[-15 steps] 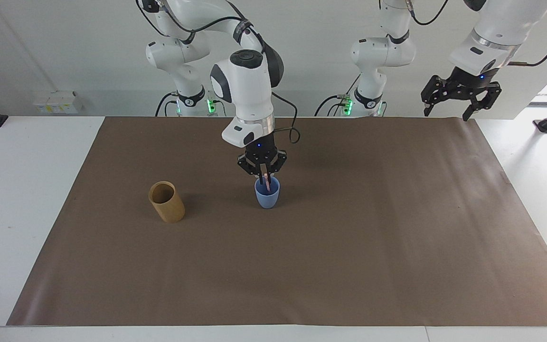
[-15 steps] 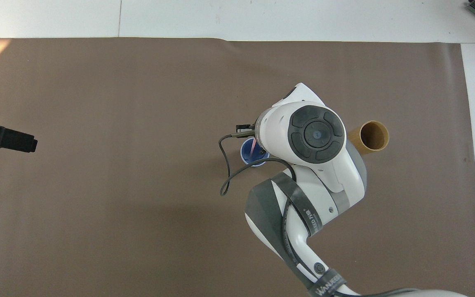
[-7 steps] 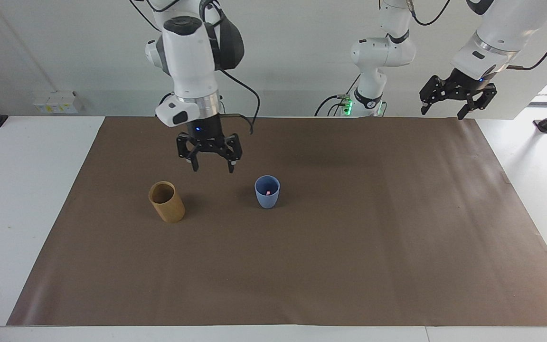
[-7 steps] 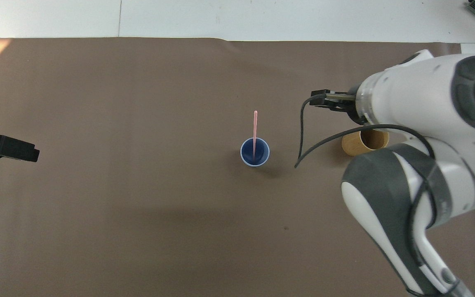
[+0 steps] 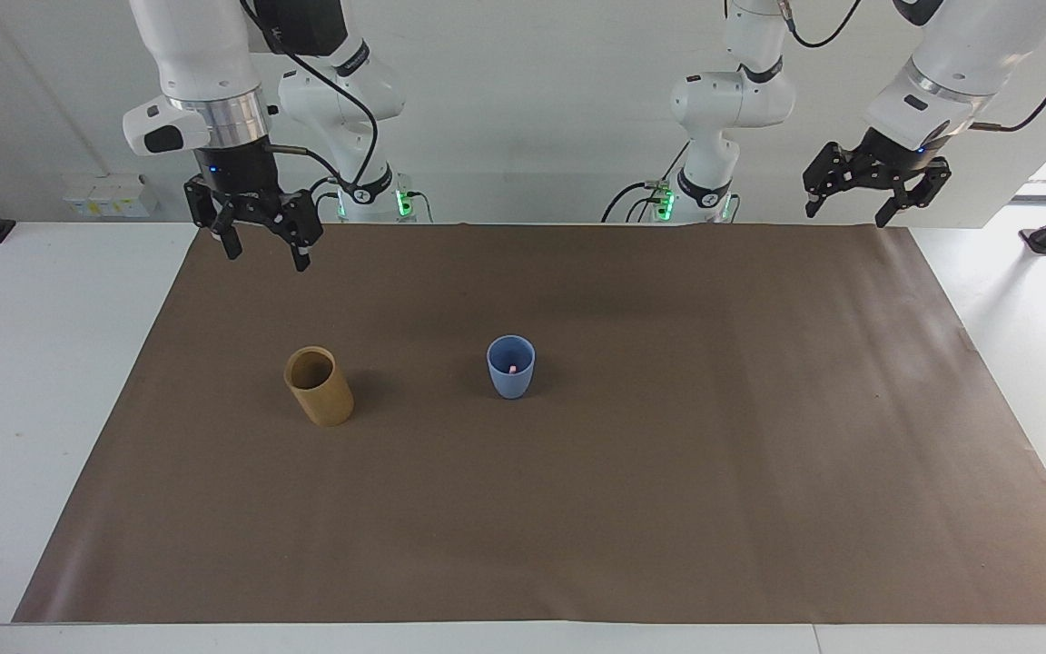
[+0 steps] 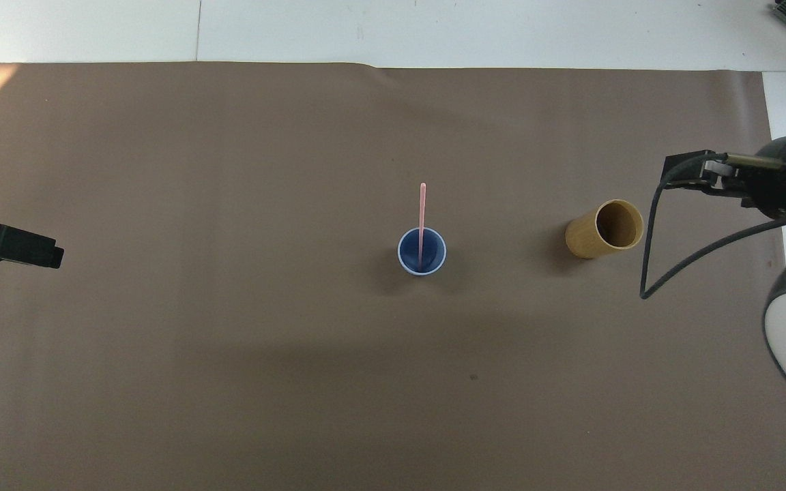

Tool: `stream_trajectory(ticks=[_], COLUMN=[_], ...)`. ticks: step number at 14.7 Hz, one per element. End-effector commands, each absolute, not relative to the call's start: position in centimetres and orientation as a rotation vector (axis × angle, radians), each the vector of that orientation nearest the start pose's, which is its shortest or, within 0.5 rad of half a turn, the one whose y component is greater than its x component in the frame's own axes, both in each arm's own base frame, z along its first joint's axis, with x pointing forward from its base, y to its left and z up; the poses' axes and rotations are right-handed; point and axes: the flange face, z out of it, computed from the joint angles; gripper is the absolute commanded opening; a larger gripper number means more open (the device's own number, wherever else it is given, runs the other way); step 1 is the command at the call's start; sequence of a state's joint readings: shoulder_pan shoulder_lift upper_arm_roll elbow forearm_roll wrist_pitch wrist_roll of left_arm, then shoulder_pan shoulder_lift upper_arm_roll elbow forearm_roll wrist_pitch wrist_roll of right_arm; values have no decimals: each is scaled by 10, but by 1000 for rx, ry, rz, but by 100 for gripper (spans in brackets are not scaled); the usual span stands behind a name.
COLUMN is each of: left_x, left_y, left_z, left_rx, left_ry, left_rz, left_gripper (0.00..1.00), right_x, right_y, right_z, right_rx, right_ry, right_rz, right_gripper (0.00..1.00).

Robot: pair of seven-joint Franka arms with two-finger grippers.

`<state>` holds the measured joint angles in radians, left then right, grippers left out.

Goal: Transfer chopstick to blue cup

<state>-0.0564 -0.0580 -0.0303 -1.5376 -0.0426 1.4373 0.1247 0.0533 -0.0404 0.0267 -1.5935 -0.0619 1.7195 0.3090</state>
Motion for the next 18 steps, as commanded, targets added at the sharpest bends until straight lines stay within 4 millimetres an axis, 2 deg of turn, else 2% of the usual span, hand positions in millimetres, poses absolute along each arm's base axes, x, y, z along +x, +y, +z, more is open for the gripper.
stream_trajectory(ticks=[1, 4, 5, 7, 11, 14, 18], left_x=[512, 512, 512, 512, 512, 512, 512], left_y=[-45, -46, -46, -46, -46, -46, -46], left_z=[663, 663, 663, 663, 663, 663, 663], left_rx=[-3171, -3172, -3172, -3172, -3172, -3172, -3172], left_ry=[329, 329, 329, 329, 329, 329, 329], left_rz=[69, 69, 69, 69, 69, 69, 69], left_gripper=[100, 100, 100, 100, 100, 100, 100], right_x=[556, 559, 560, 559, 554, 534, 535], right_y=[38, 41, 35, 36, 36, 39, 40], right_z=[660, 667, 667, 668, 660, 647, 648], right_rx=[-3164, -3089, -3076, -3079, -3086, -3096, -3097], right_ry=[300, 309, 328, 318, 289, 276, 245], right_rz=[-155, -44, -45, -75, -60, -74, -89], right_gripper=[100, 100, 100, 100, 100, 100, 100])
